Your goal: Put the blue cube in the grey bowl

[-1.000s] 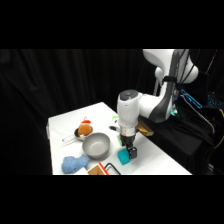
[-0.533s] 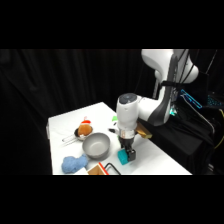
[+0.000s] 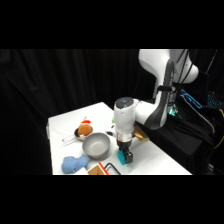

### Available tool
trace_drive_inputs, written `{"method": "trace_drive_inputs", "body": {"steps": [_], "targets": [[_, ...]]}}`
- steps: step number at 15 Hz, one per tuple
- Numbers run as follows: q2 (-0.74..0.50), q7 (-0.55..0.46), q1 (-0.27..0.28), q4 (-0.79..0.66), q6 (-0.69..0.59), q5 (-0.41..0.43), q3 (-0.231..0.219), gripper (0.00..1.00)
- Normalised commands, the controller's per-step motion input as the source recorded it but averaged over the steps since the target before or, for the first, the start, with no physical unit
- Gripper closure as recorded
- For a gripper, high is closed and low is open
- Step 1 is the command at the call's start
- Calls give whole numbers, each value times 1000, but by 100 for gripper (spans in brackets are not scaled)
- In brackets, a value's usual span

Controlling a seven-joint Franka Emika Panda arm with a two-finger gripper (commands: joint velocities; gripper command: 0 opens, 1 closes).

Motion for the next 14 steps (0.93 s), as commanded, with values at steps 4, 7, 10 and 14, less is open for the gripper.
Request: {"method": "trace_drive_inputs", "body": {"steps": [4,7,10,14], "targets": [[39,-63,121,85,48,152,-72,52],[-70,-36,122,10,-75,163,-70,69],[-284,-31,77,-76,-306,205,-28,74],[-483,-3,46,-97,-435,137,-31,74]]}}
